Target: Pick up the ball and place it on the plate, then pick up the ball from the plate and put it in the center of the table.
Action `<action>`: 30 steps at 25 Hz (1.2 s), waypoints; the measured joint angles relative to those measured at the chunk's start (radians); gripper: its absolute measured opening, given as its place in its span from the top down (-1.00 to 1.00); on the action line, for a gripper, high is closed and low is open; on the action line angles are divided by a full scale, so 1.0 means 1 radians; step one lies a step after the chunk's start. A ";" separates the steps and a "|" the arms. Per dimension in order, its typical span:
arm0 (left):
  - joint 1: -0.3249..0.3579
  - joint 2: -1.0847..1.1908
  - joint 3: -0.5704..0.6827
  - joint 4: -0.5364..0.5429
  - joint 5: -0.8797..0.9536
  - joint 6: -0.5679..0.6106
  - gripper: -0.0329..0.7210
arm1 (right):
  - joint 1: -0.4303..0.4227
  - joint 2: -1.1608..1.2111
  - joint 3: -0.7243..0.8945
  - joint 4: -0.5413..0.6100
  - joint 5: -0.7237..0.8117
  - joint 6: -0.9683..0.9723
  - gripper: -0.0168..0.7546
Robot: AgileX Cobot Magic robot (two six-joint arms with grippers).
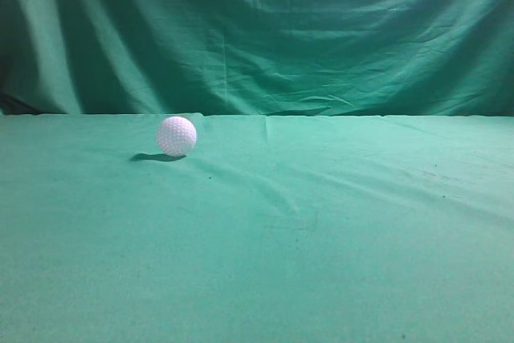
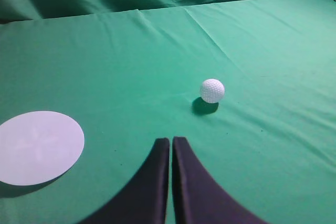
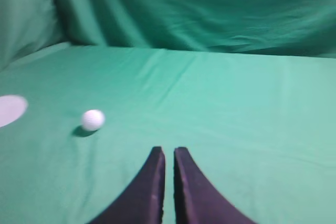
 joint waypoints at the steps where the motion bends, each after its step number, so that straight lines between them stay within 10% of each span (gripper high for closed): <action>1: 0.000 0.000 0.000 0.000 0.000 0.000 0.91 | -0.034 -0.031 0.027 0.000 -0.004 -0.002 0.82; 11: 0.000 0.000 0.000 0.000 0.000 0.000 0.91 | -0.337 -0.195 0.215 -0.002 -0.004 -0.012 0.82; 30: 0.000 0.000 0.001 0.000 0.000 0.000 0.91 | -0.362 -0.195 0.217 -0.041 0.082 -0.063 0.82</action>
